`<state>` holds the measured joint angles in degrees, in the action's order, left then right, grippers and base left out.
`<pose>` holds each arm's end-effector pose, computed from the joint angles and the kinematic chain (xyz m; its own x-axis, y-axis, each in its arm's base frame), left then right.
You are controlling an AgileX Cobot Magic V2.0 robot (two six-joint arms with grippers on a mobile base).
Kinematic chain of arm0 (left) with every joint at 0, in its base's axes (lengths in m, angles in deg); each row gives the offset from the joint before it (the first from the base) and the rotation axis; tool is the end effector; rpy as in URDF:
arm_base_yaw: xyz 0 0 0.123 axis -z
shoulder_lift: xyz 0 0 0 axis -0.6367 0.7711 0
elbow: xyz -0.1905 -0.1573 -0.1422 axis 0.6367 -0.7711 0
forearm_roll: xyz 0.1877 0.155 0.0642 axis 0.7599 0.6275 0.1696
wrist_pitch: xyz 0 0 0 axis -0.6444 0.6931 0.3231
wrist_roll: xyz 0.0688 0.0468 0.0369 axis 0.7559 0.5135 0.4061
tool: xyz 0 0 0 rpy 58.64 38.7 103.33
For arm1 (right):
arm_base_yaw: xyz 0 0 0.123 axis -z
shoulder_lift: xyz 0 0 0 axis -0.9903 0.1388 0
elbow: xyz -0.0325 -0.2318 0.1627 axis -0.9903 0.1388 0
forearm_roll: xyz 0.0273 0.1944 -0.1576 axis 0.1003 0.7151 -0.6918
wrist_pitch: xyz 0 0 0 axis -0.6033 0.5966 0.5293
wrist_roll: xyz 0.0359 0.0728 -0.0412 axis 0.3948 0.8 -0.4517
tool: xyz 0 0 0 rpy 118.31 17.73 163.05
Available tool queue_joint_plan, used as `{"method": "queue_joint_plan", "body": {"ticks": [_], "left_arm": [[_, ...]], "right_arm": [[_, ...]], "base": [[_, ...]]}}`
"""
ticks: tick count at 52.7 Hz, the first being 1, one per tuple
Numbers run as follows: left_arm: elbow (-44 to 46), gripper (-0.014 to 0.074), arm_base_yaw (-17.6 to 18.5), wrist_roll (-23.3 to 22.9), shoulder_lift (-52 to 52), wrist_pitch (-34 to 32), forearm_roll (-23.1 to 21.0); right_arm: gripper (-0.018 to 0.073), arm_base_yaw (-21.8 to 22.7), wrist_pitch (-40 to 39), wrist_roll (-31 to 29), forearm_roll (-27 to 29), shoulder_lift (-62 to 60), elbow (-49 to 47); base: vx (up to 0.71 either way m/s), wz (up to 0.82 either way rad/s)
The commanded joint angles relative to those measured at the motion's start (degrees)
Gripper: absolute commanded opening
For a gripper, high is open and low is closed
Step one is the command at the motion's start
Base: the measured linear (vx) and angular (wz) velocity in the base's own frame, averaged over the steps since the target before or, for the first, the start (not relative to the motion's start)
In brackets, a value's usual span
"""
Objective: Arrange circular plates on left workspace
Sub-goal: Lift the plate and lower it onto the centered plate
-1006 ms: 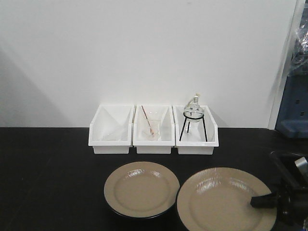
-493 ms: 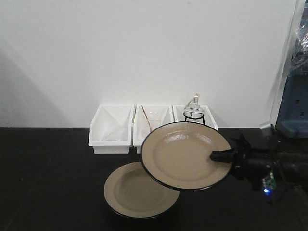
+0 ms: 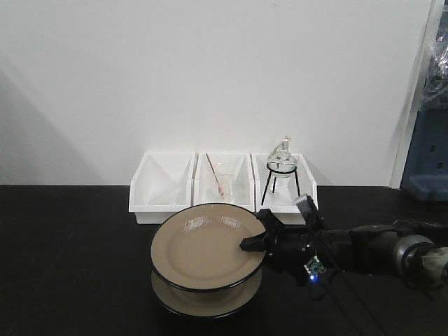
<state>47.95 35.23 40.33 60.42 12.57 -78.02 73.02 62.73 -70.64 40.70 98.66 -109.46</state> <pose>0.0963 0.0107 0.2755 -0.0391 0.1295 -0.9908 -0.1086 0.9852 0.1330 0.4604 0.1325 0.1722 -0.8551 0.4581 -0.2427 0.0209 0.4983 0.8668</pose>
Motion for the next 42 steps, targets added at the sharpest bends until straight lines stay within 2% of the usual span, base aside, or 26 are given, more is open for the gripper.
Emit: {"method": "queue_joint_plan", "body": {"ticks": [1,9,13,18,29,34,42], "left_arm": [[1.4,0.0,0.3,-0.1,0.5,-2.6,-0.2],[1.4,0.0,0.3,-0.1,0.5,-2.6,-0.2],[1.4,0.0,0.3,-0.1,0.5,-2.6,-0.2],[1.4,0.0,0.3,-0.1,0.5,-2.6,-0.2],[1.4,0.0,0.3,-0.1,0.5,-2.6,-0.3],[1.4,0.0,0.3,-0.1,0.5,-2.6,-0.3],[1.4,0.0,0.4,-0.1,0.5,-2.6,-0.3]], "right_arm": [[-0.0004,-0.3,2.1,0.5,4.7,-2.4,-3.2],[0.0015,-0.3,1.6,0.5,3.6,-1.4,-3.5],[0.0058,-0.3,1.2,0.4,2.4,-1.4,-3.5],[0.0148,-0.3,1.2,0.2,1.4,-1.4,-3.5],[0.0411,-0.3,0.6,-0.5,-1.8,-1.4,-3.5],[0.0481,-0.2,0.0,-5.3,-5.4,-1.4,-3.5],[0.049,1.3,-2.5,-12.2,-10.8,-1.6,-3.8]], "base": [[0.0,0.0],[0.0,0.0],[0.0,0.0],[0.0,0.0],[0.0,0.0],[0.0,0.0],[0.0,0.0]]}}
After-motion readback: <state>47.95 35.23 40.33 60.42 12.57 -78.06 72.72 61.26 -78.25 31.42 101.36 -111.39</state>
